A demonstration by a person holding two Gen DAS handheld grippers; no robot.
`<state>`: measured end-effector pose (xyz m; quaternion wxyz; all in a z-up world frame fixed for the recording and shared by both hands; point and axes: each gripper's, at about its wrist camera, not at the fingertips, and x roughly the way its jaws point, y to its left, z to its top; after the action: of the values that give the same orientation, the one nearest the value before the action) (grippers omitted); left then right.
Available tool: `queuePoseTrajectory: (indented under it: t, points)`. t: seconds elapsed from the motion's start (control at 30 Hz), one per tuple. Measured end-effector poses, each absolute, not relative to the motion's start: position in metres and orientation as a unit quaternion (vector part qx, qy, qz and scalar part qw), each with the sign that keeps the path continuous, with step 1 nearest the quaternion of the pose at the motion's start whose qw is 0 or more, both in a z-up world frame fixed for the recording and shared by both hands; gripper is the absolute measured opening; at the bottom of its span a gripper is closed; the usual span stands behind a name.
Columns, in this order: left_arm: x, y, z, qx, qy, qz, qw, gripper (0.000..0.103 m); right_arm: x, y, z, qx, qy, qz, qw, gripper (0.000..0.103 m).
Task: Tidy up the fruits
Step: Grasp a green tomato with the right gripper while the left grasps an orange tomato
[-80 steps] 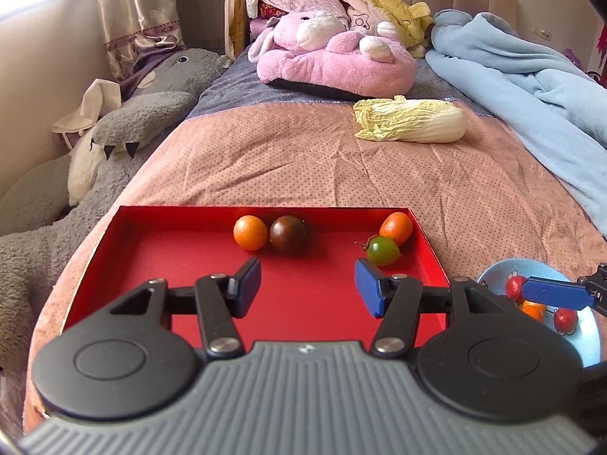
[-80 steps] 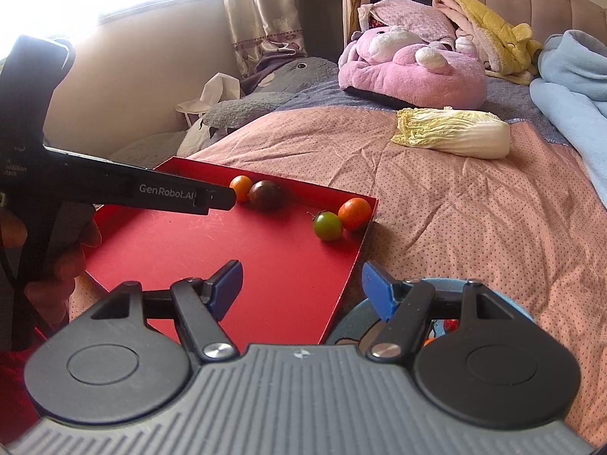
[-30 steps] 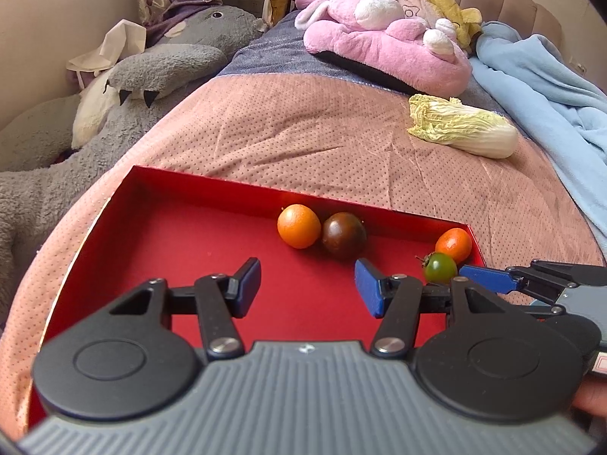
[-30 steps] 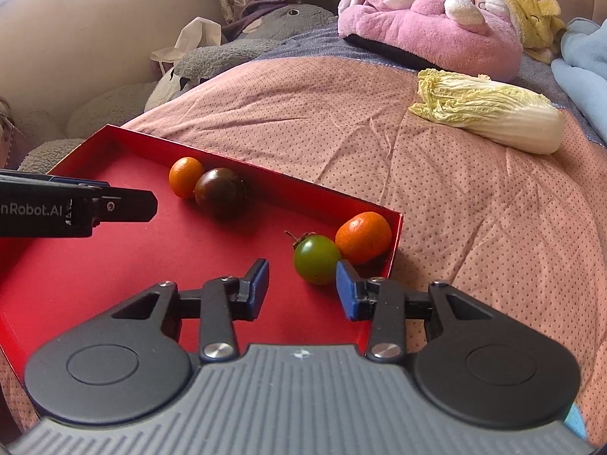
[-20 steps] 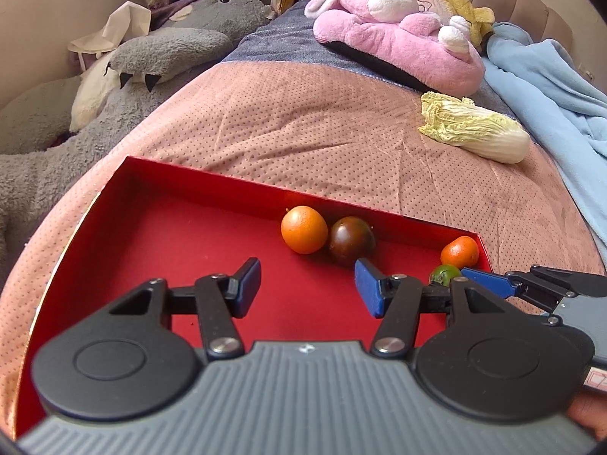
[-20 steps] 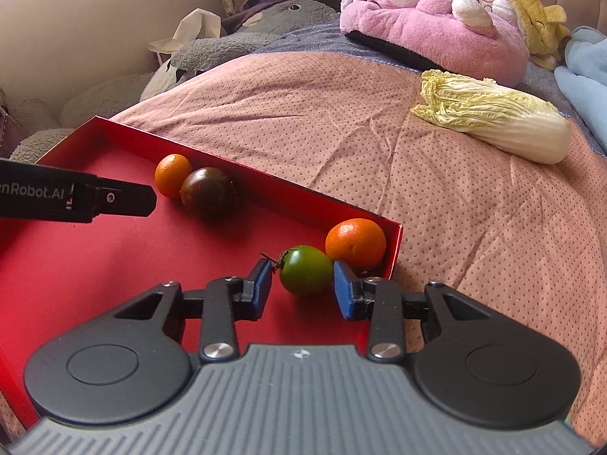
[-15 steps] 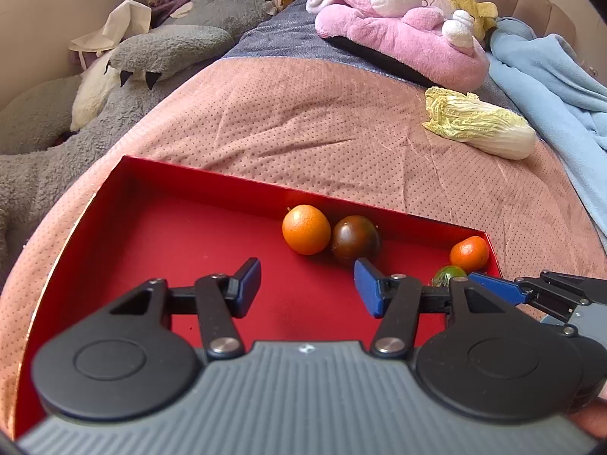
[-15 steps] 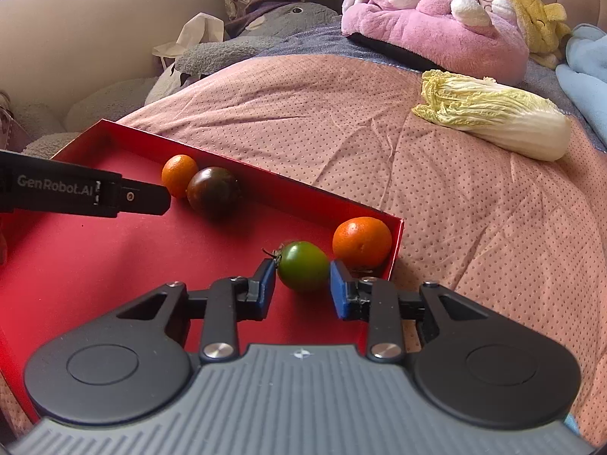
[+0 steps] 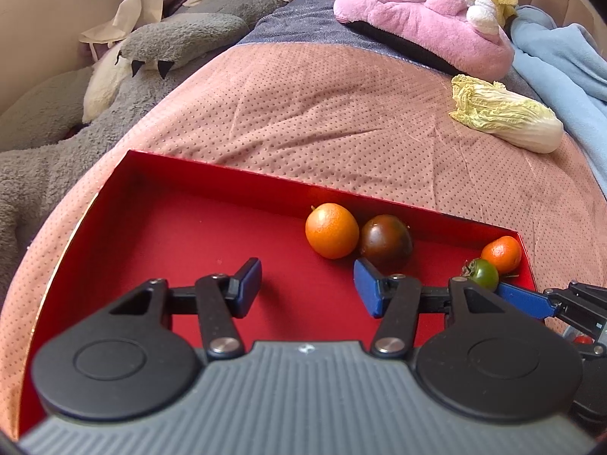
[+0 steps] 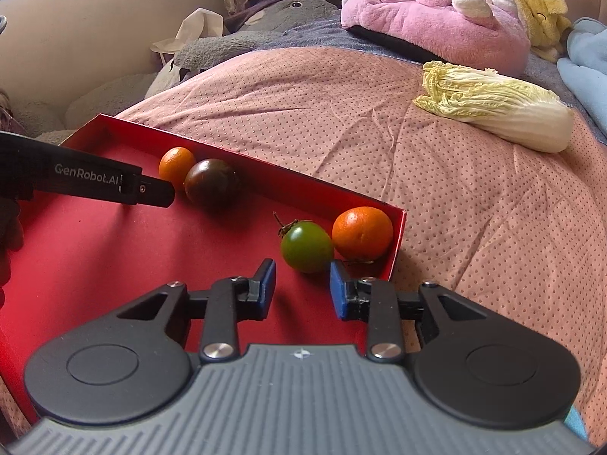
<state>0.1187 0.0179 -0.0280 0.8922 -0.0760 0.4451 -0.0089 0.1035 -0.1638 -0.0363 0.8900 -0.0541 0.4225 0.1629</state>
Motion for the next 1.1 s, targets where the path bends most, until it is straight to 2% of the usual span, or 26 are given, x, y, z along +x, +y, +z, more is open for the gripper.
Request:
queuePoseTrajectory:
  t: [0.47,0.57,0.63,1.1]
  points:
    - [0.136,0.012,-0.033,-0.06,0.439,-0.024,0.896,0.055,0.127,-0.149,-0.043,-0.066,0.423,0.164,0.889,0.036]
    - [0.139,0.013,-0.034,-0.067,0.438,-0.035,0.896,0.047,0.129,-0.15,-0.044,-0.066,0.422,0.166,0.889,0.036]
    - [0.139,0.014,-0.034,-0.076,0.439,-0.045,0.894,0.038,0.128,-0.15,-0.043,-0.067,0.421,0.166,0.889,0.036]
    - [0.131,0.019,-0.032,-0.085,0.433,-0.02,0.897,0.038,0.092,-0.148,-0.028,-0.052,0.417,0.185,0.888,0.035]
